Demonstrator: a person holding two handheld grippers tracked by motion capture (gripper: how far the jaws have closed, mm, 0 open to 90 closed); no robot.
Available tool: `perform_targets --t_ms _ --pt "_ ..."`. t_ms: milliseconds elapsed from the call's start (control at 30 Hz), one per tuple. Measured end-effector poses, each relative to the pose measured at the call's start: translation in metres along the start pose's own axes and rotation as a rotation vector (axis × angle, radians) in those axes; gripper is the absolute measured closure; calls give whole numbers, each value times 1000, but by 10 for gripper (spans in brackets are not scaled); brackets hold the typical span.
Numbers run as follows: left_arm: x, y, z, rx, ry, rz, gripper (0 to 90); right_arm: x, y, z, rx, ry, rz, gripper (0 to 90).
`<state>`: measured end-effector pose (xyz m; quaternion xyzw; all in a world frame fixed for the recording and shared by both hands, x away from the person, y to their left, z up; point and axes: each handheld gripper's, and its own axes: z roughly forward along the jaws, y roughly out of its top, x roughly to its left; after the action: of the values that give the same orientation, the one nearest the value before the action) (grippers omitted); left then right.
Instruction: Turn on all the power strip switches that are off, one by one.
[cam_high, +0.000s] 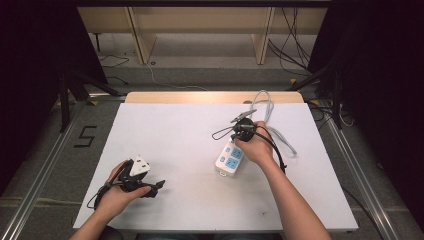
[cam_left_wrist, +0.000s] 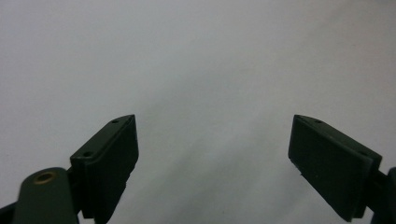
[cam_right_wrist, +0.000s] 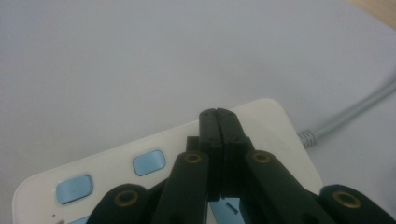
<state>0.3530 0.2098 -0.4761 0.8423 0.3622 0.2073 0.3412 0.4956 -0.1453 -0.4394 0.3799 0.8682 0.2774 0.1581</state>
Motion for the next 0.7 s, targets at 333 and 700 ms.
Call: perform_targets --t_ms 333,700 --pt "0 0 0 2 -1 2 160 -4 1 6 11 -1 4 900" --pt "0 0 0 1 1 3 160 -4 8 10 42 14 -8 900"
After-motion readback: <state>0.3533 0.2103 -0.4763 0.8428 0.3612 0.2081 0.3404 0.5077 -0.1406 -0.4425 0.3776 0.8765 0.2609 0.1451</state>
